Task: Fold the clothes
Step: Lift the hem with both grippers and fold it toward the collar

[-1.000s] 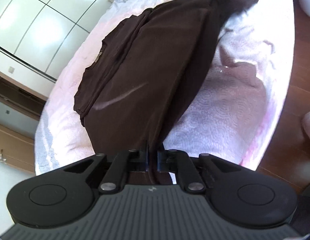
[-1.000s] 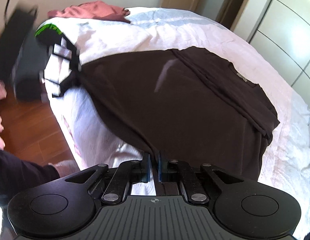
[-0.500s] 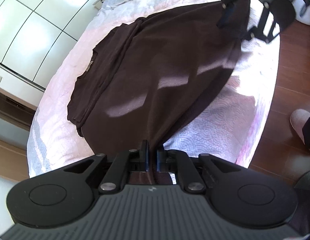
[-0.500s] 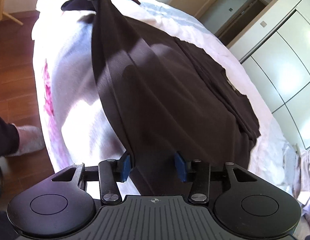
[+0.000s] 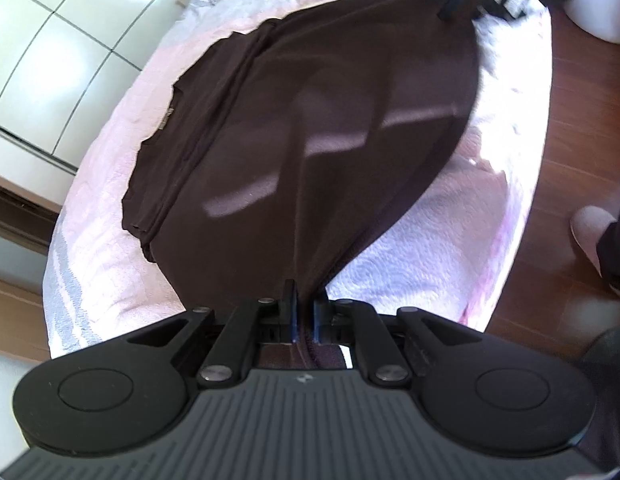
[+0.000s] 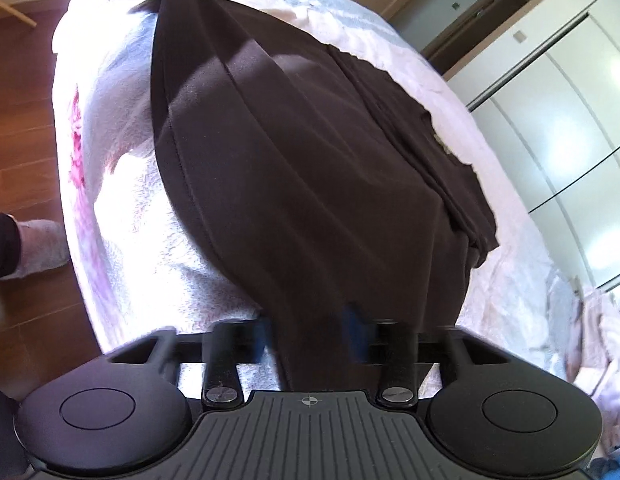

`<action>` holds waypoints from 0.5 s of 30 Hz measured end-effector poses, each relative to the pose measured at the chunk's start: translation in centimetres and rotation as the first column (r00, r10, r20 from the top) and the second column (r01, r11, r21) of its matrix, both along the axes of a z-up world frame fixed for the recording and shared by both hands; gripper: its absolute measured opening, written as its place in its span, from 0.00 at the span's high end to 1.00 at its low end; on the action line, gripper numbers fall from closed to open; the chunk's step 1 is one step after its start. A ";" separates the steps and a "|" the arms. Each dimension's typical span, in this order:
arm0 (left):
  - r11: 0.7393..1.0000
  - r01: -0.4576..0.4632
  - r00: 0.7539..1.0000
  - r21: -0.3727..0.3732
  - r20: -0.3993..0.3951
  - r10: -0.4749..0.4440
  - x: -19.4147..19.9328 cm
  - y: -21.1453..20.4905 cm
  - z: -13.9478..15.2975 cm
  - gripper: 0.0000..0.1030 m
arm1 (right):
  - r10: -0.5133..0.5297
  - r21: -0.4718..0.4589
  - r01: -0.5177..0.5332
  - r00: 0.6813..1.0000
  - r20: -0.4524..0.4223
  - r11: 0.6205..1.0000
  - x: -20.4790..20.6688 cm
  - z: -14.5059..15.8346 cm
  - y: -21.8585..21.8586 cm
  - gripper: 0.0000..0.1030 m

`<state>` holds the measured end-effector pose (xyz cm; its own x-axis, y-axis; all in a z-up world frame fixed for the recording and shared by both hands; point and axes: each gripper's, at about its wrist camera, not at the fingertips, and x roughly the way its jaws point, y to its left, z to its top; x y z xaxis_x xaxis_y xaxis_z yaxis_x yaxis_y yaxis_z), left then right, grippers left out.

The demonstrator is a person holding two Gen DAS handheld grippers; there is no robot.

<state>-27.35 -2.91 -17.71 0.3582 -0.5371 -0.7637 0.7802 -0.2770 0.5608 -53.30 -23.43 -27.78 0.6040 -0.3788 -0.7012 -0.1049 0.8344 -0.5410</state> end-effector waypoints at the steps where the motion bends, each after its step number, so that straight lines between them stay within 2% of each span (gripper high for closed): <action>1: 1.000 0.013 1.000 0.004 -0.005 -0.013 0.1 0.0 0.5 0.95 | -0.001 0.013 0.001 1.000 -0.011 1.000 0.0 0.5 -0.4 0.97; 5: 0.995 0.094 0.995 0.016 -0.021 -0.094 0.0 0.2 3.3 0.96 | -0.044 0.119 0.045 0.999 -0.007 0.992 -0.4 5.0 -3.4 0.98; 7: 0.991 0.134 0.991 0.022 -0.016 -0.134 -0.4 0.4 4.7 0.97 | -0.032 0.142 0.034 0.999 -0.010 0.989 -0.6 7.6 -4.2 0.98; 11: 0.987 0.152 0.988 0.046 -0.016 -0.152 -1.2 1.2 7.2 0.97 | 0.051 0.145 -0.043 0.997 -0.053 0.989 -1.6 10.8 -3.5 0.98; 15: 0.980 0.169 0.985 0.107 -0.048 -0.165 -3.9 3.6 9.0 0.98 | 0.076 0.197 -0.059 0.994 -0.082 0.979 -3.3 13.1 -2.0 0.98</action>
<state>-31.21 0.65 -8.68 0.2398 -0.4989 -0.8328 0.7384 -0.4632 0.4901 -56.59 -25.46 -14.68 0.5555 -0.1903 -0.8094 -0.2051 0.9121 -0.3551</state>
